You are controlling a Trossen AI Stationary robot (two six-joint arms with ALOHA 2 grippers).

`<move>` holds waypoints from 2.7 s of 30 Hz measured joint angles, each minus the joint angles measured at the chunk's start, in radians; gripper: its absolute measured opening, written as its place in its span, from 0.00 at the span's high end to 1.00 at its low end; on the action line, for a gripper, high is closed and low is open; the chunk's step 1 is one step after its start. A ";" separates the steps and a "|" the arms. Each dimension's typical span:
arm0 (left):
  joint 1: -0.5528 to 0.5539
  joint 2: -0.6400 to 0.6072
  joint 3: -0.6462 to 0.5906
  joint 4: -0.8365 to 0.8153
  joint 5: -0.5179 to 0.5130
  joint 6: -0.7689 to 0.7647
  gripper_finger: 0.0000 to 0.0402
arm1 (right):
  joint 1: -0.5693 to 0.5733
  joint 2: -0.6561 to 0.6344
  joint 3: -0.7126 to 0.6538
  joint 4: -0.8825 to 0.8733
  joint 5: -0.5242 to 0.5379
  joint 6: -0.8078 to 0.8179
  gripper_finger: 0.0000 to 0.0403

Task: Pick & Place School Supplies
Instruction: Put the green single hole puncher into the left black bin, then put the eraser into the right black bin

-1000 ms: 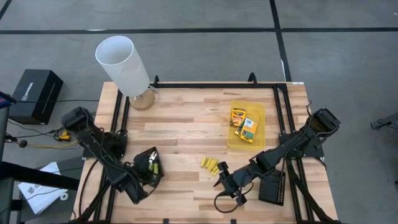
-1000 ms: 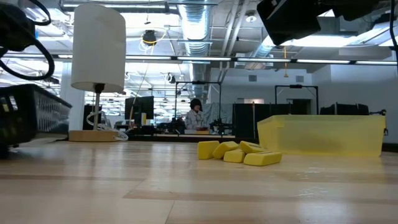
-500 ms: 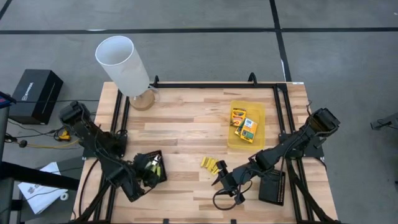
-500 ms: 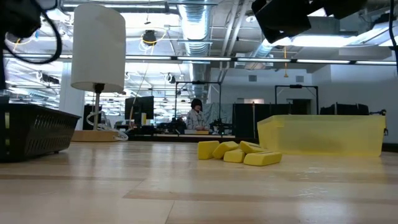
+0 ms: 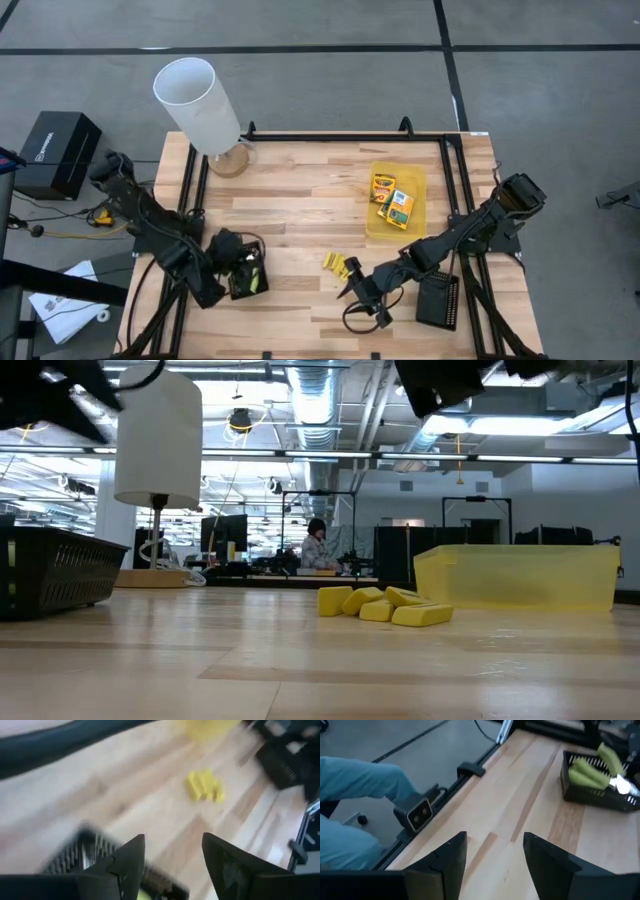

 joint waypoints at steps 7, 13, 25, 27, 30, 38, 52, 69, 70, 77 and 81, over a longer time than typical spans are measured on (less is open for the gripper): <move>0.036 -0.037 -0.018 0.021 -0.045 0.299 0.55 | -0.035 0.000 0.000 0.057 0.026 -0.003 0.54; 0.125 -0.051 -0.096 -0.072 0.163 0.265 0.61 | -0.085 0.000 0.000 0.053 0.030 0.041 0.54; 0.253 -0.053 -0.152 -0.329 0.522 0.338 0.88 | -0.123 0.000 0.011 0.076 0.054 0.055 0.56; 0.253 -0.058 -0.152 -0.328 0.543 0.365 0.91 | -0.137 0.000 0.020 0.078 0.054 0.057 0.58; 0.253 -0.059 -0.152 -0.324 0.573 0.395 0.94 | -0.157 0.000 0.030 0.077 0.054 0.057 0.59; 0.242 -0.083 -0.151 -0.286 0.616 0.427 0.97 | -0.174 0.000 0.040 0.074 0.054 0.092 0.63; 0.242 -0.098 -0.150 -0.076 0.617 0.537 0.99 | -0.160 0.000 0.040 0.064 0.052 0.094 0.65; 0.424 -0.094 -0.154 0.513 0.256 1.323 0.99 | -0.174 0.000 0.040 -0.073 0.078 0.189 0.59; 0.453 -0.091 -0.162 0.520 0.260 1.343 0.99 | -0.180 0.000 0.040 -0.094 0.095 0.211 0.59; 0.610 -0.047 -0.240 0.658 0.388 1.420 0.85 | -0.212 0.000 0.040 -0.216 0.171 0.226 0.58; 0.656 0.007 -0.270 0.775 0.478 1.466 0.73 | -0.229 0.000 0.040 -0.252 0.173 0.222 0.58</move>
